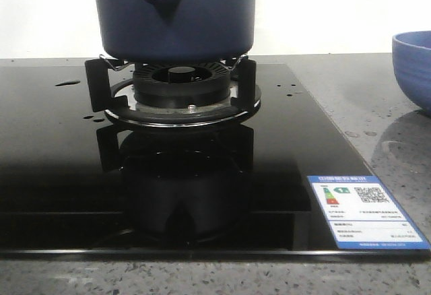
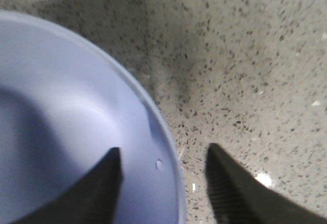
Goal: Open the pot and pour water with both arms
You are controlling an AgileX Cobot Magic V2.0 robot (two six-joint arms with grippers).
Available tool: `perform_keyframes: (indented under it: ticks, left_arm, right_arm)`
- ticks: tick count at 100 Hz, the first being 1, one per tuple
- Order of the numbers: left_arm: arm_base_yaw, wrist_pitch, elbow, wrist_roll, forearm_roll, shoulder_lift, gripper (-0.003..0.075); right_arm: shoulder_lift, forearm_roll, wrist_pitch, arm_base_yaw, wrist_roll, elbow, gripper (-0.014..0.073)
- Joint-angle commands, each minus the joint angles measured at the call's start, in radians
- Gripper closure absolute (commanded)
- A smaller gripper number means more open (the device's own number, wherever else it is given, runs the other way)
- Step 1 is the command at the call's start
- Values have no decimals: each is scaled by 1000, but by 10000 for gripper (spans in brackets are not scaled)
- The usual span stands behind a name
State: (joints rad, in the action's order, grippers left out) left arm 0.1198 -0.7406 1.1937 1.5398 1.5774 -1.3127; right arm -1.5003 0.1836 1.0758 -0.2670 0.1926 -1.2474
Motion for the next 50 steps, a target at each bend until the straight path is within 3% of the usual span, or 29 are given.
perform_keyframes:
  ticks: [1, 24, 50]
  left_arm:
    - [8, -13, 38, -2, 78, 33, 342]
    - [16, -67, 38, -2, 78, 33, 342]
    - [108, -62, 38, 29, 83, -15, 342]
  right_arm:
    - [64, 11, 5, -8, -1, -69, 178]
    - [163, 115, 40, -8, 1, -177, 179]
    - [242, 228, 40, -8, 34, -179, 179]
